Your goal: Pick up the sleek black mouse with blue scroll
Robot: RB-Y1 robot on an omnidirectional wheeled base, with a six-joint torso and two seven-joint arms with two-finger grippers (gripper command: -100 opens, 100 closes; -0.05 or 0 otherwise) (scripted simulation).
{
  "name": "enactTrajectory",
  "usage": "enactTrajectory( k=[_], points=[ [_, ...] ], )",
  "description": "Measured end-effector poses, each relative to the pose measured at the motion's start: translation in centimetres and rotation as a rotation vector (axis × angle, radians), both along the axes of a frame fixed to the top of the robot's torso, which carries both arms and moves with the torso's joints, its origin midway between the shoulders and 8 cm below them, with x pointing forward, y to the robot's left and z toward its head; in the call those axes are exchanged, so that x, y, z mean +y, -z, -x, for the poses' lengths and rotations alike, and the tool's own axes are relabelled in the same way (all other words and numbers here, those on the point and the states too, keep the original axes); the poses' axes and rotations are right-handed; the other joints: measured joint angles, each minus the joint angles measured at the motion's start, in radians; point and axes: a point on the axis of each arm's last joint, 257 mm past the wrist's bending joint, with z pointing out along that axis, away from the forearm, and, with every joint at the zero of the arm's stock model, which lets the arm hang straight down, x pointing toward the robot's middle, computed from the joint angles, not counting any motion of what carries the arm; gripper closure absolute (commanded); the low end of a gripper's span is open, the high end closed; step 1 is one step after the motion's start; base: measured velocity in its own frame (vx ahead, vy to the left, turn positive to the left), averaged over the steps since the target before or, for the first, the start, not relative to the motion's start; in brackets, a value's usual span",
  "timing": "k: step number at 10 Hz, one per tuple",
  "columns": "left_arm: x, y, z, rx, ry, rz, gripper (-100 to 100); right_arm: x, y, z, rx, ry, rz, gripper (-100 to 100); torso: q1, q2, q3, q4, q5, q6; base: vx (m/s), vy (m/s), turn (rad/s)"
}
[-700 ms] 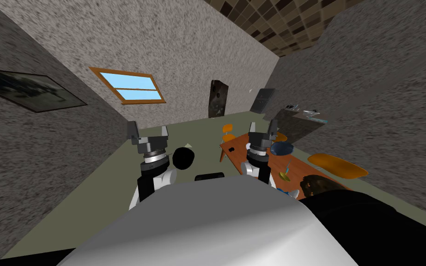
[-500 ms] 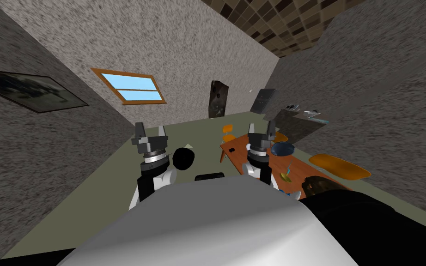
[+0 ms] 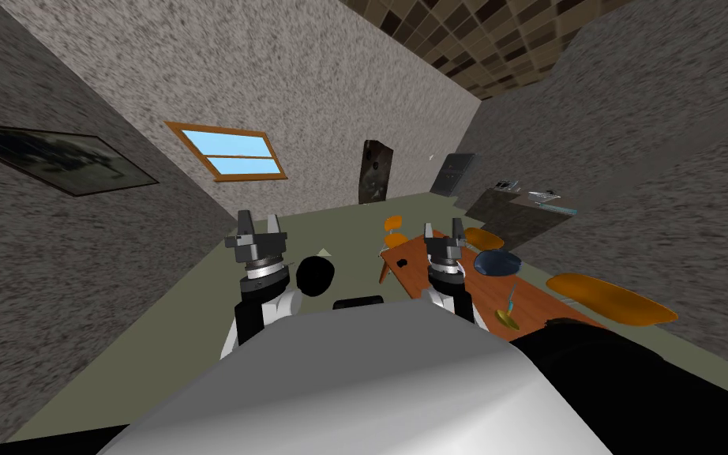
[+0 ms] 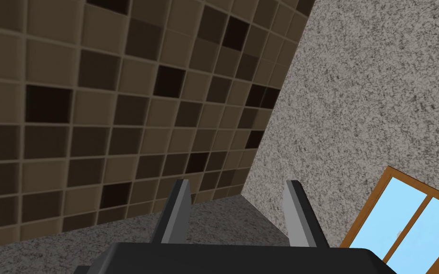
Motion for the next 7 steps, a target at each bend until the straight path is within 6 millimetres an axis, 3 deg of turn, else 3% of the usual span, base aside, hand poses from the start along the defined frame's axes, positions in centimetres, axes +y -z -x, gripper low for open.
enactTrajectory(
  k=[4, 6, 7],
  points=[
    [0.0, 0.0, 0.0, 0.0, 0.0, 0.0, 0, -4.2, 6.3, 1.3, 0.185, 0.029, -0.131, -100, 0.003, -0.001, -0.001, 0.0, 0.001, 0.0, 0.171, 0.093, 0.043],
    [0.0, 0.0, 0.0, 0.0, 0.0, 0.0, 0, -5.9, 8.1, 1.4, 0.238, 0.047, -0.181, -100, 0.0, 0.002, 0.001, 0.0, 0.0, 0.0, 0.138, 0.052, 0.051],
    [0.0, 0.0, 0.0, 0.0, 0.0, 0.0, 0, -7.1, 10.2, 2.0, 0.287, 0.064, -0.222, -100, 0.001, 0.001, 0.001, 0.0, 0.0, 0.0, 0.191, 0.094, 0.05]
  ],
)
